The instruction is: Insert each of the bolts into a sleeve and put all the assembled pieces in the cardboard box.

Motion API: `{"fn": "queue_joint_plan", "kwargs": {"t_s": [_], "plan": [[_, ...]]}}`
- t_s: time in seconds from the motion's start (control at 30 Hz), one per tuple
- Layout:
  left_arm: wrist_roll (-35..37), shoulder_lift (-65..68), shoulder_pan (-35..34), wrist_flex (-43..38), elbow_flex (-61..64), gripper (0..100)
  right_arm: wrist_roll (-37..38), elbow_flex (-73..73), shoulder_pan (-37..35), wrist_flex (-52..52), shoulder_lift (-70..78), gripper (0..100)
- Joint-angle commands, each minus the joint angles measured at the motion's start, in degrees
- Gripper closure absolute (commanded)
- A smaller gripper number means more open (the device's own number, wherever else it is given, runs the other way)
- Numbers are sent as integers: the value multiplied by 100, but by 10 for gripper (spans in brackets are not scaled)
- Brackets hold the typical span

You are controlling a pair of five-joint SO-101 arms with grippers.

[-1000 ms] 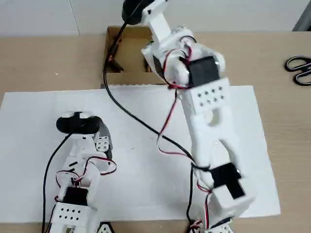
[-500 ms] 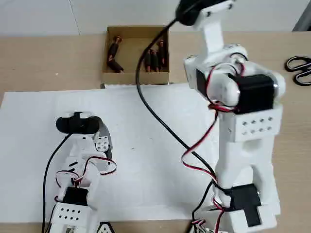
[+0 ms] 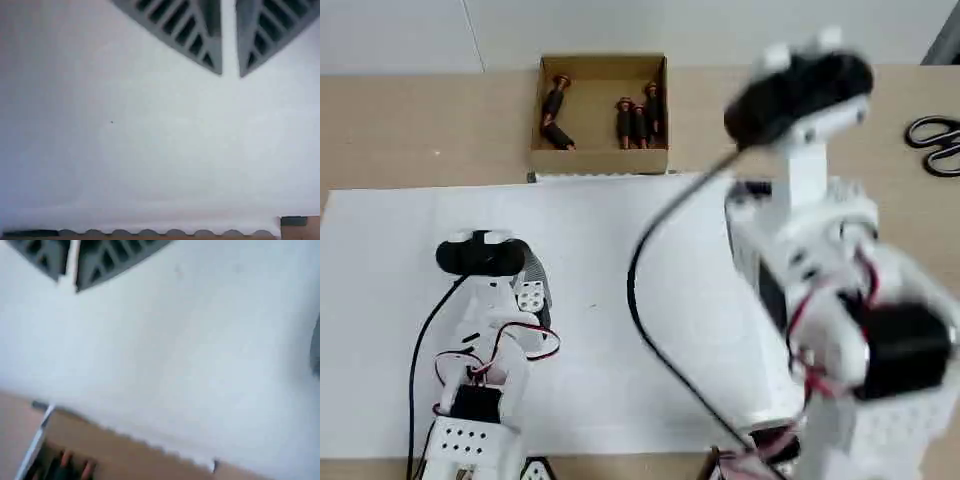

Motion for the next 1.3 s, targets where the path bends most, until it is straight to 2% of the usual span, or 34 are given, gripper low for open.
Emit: {"fn": "queue_joint_plan", "kwargs": {"t_s": [0.0, 0.3, 0.53, 0.73, 1.0, 1.27], "plan": [[-18, -44, 18, -123, -22, 994, -70, 1618, 75, -391, -1262, 991], [-18, -44, 18, -123, -22, 994, -62, 6013, 804, -2070, -4497, 995], [-18, -44, 18, -123, -22, 994, -62, 8501, 831, -2404, -6677, 995], [-18, -44, 18, -123, -22, 994, -290, 9073, 831, -2730, -6448, 995], [-18, -44, 18, -123, -22, 994, -316, 10136, 831, -3486, -6448, 995], [-18, -44, 18, -123, -22, 994, -316, 10796, 840, -3802, -6448, 995]]}}
